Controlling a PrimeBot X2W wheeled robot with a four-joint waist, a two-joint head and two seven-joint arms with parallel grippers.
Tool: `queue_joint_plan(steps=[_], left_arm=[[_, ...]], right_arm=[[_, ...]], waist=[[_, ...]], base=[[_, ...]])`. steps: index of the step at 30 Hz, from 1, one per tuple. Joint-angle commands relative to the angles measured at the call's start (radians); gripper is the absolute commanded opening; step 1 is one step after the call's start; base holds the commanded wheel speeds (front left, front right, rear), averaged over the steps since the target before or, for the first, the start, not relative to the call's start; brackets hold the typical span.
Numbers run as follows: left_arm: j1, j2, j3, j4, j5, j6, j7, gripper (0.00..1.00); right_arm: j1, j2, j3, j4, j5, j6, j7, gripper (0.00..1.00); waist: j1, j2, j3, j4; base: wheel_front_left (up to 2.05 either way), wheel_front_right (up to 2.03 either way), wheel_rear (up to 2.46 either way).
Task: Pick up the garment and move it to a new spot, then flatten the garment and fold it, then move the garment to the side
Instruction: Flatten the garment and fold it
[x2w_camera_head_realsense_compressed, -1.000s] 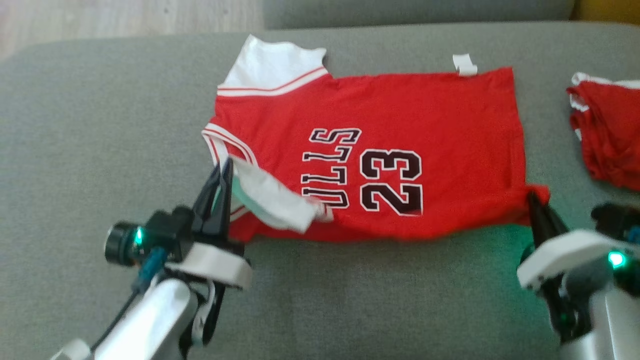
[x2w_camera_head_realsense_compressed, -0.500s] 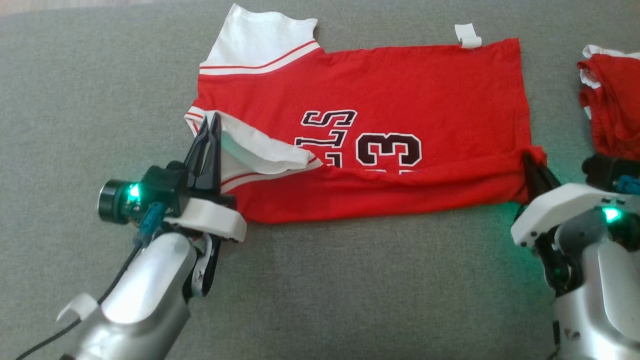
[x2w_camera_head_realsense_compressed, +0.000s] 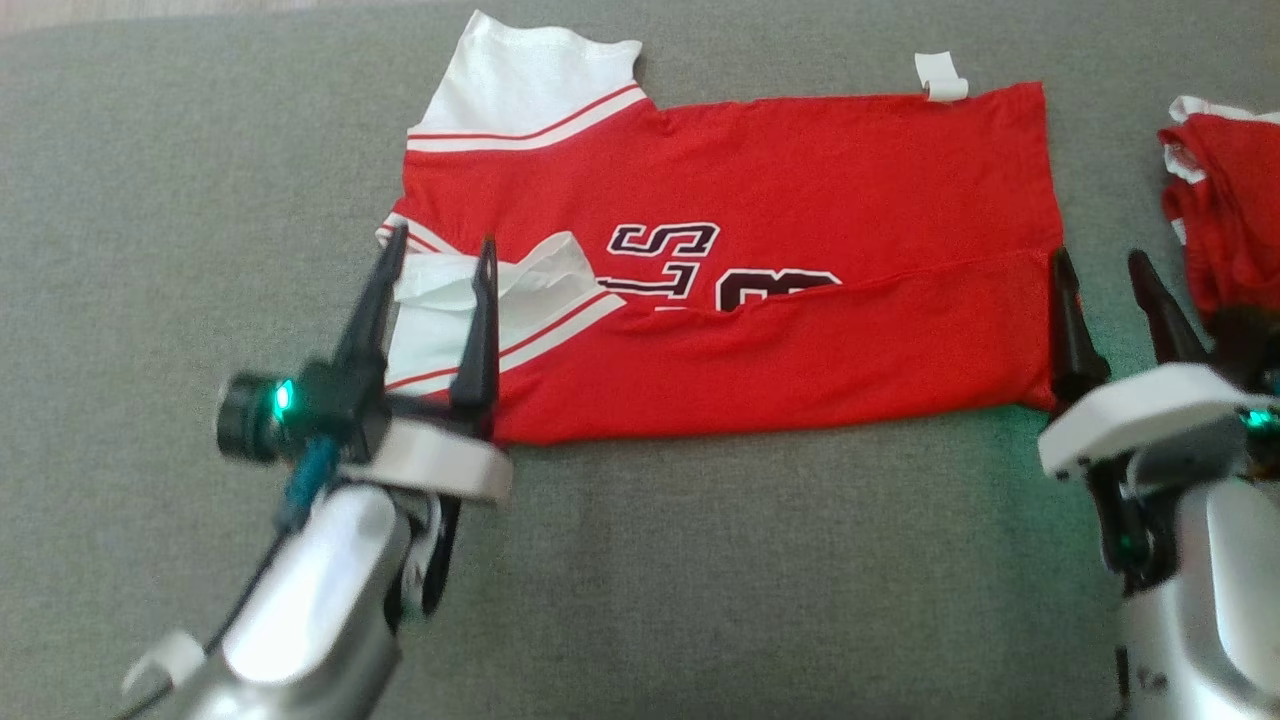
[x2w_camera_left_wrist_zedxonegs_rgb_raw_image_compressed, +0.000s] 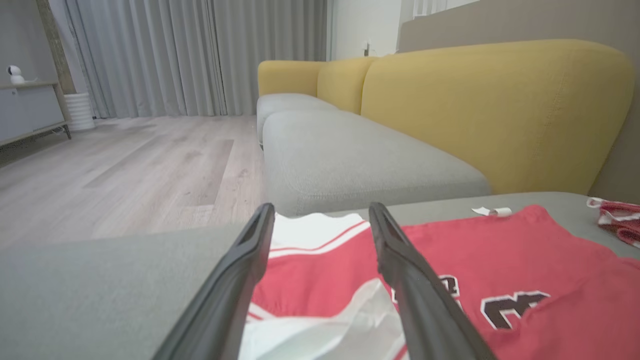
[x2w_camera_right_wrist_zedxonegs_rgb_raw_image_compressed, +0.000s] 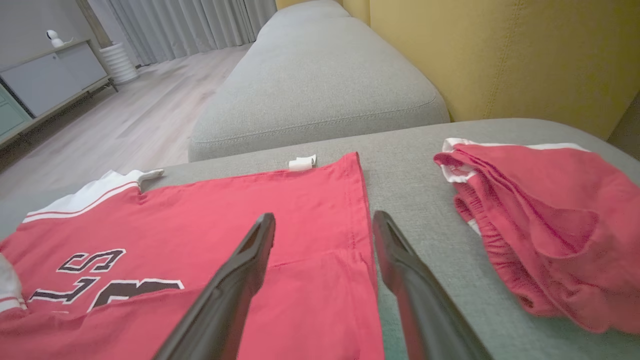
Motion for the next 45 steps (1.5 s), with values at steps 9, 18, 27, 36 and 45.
queue_joint_plan(steps=[9, 18, 27, 36, 45], left_arm=[[0.175, 0.047, 0.075, -0.042, -0.082, 0.016, 0.065, 1.0], [0.233, 0.053, 0.128, -0.009, -0.201, 0.046, 0.195, 1.0], [0.255, 0.045, 0.126, -0.002, -0.27, 0.044, 0.301, 0.85], [0.253, 0.058, 0.116, -0.077, -0.252, 0.046, 0.289, 0.0], [0.243, 0.087, 0.126, -0.168, -0.219, 0.062, 0.25, 0.0]], right_arm=[[0.161, -0.006, 0.02, -0.185, -0.023, -0.001, 0.056, 1.0], [0.197, -0.006, 0.026, -0.233, -0.014, -0.001, 0.108, 1.0], [0.186, -0.006, 0.031, -0.205, -0.004, -0.001, 0.132, 1.0], [0.135, -0.006, 0.025, -0.055, 0.021, -0.001, 0.135, 1.0], [0.053, -0.006, 0.022, 0.129, 0.066, -0.001, 0.114, 0.0]], waist=[[0.0, 0.0, -0.027, -0.004], [0.0, 0.0, -0.006, -0.024], [0.0, 0.0, 0.007, -0.03], [0.0, 0.0, 0.004, -0.012], [0.0, 0.0, -0.022, 0.005]], base=[[0.0, 0.0, 0.0], [0.0, 0.0, 0.0], [0.0, 0.0, 0.0], [0.0, 0.0, 0.0], [0.0, 0.0, 0.0]])
